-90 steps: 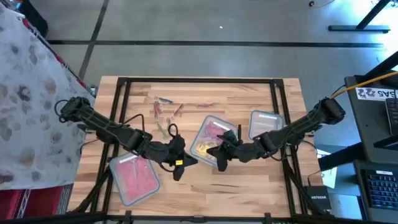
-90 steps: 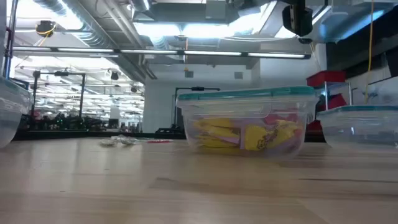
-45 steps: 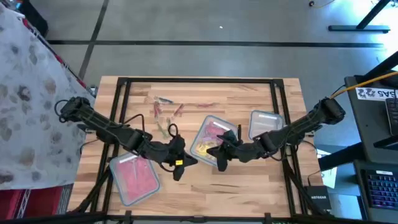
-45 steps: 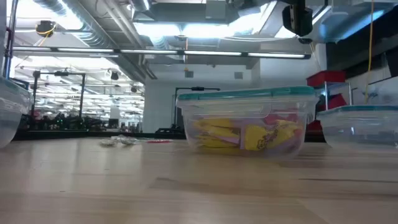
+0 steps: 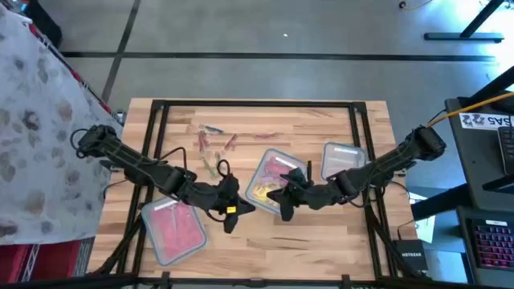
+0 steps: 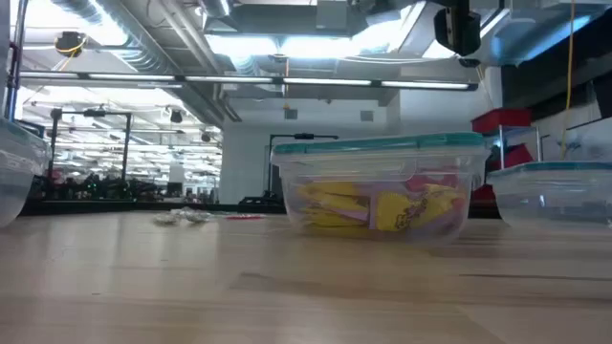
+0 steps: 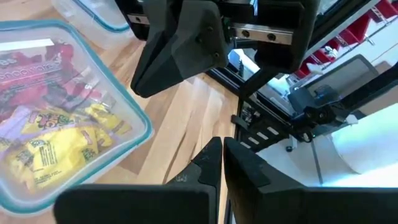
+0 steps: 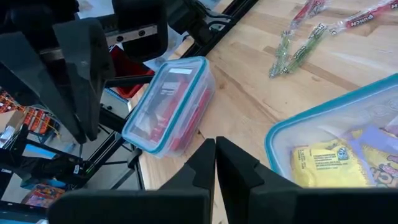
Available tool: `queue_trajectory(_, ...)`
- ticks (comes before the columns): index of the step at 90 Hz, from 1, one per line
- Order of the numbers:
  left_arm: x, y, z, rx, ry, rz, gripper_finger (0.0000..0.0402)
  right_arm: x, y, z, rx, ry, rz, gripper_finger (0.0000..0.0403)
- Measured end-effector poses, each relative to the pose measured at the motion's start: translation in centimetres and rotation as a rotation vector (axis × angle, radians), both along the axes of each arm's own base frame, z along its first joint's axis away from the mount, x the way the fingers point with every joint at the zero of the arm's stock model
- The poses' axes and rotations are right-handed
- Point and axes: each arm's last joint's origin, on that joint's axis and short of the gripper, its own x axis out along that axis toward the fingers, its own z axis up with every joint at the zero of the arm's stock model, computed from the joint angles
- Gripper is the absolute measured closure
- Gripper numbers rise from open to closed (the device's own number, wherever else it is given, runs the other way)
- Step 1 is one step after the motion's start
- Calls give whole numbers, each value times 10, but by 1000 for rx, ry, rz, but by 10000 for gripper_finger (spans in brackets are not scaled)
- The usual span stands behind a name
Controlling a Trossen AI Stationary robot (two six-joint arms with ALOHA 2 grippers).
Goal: Sort candy
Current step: Move the rectangular transparent bin
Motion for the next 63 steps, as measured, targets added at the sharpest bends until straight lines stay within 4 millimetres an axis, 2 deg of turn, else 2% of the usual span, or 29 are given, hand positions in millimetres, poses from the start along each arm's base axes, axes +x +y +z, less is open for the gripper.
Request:
queue_trajectory(45, 0, 0, 0, 0, 0, 0, 402, 1, 0, 2, 16, -22, -3, 403)
queue_trajectory(63, 0, 0, 0, 0, 0, 0, 402, 1, -16, -10, 66, 105, -78, 403)
